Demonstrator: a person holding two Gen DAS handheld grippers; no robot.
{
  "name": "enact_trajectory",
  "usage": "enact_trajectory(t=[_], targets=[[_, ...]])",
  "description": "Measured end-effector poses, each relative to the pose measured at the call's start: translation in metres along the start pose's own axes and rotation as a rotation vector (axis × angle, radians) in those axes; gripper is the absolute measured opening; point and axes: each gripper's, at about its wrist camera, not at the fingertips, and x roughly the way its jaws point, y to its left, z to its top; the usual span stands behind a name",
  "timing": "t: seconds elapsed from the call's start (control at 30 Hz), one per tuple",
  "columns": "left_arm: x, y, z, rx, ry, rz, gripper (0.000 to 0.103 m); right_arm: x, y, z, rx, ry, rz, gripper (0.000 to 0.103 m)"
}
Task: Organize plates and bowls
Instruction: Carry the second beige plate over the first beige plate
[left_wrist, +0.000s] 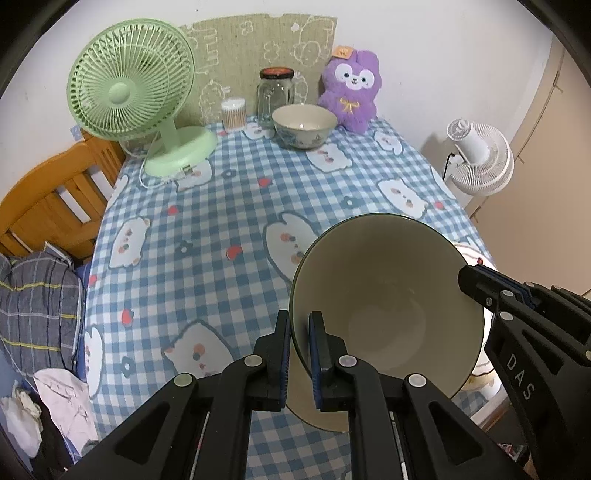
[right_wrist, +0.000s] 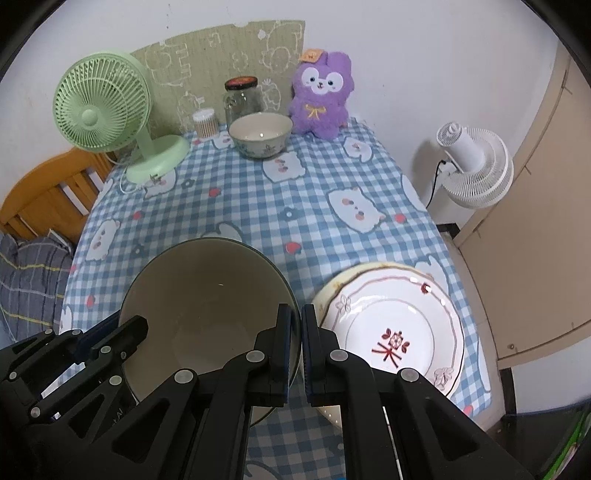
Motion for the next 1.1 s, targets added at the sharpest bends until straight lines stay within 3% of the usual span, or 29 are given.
enact_trajectory(t=[1.1], targets=[[0.037, 0.014, -0.035, -0.046, 0.099, 0.012, 0.006, 0.04, 0.014, -0.031, -0.013, 0.105, 0.022, 0.008]])
